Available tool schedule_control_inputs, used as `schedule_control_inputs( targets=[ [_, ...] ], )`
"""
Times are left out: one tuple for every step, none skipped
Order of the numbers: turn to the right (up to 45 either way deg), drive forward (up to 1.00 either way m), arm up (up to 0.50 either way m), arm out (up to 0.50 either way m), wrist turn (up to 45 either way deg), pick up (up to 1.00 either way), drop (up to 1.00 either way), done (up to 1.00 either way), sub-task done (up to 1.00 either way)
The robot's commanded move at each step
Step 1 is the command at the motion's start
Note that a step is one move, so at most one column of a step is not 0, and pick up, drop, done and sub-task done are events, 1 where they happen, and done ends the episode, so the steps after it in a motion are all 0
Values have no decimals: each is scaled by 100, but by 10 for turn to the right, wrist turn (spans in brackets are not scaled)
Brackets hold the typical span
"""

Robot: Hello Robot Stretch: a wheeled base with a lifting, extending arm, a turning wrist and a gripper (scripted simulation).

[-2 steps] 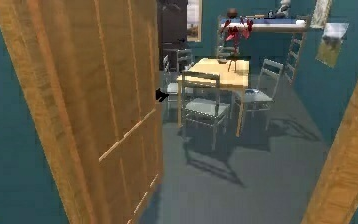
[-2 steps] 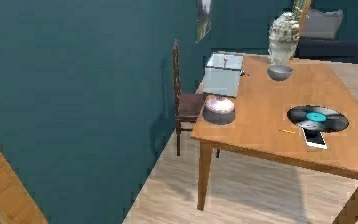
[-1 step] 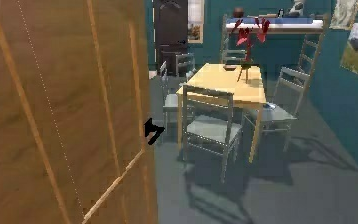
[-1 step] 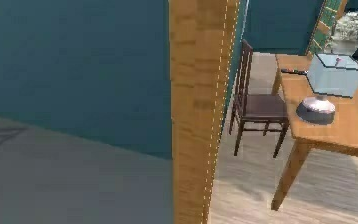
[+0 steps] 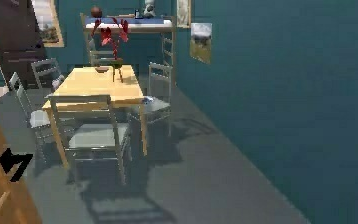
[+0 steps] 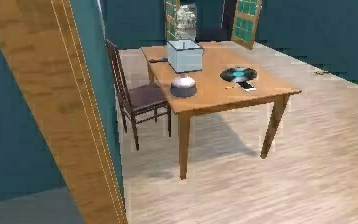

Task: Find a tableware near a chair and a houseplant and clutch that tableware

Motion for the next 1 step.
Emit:
schedule_control_inputs(
  targets=[
    [0,100,0,0,0,0,0,0,0]
  ],
)
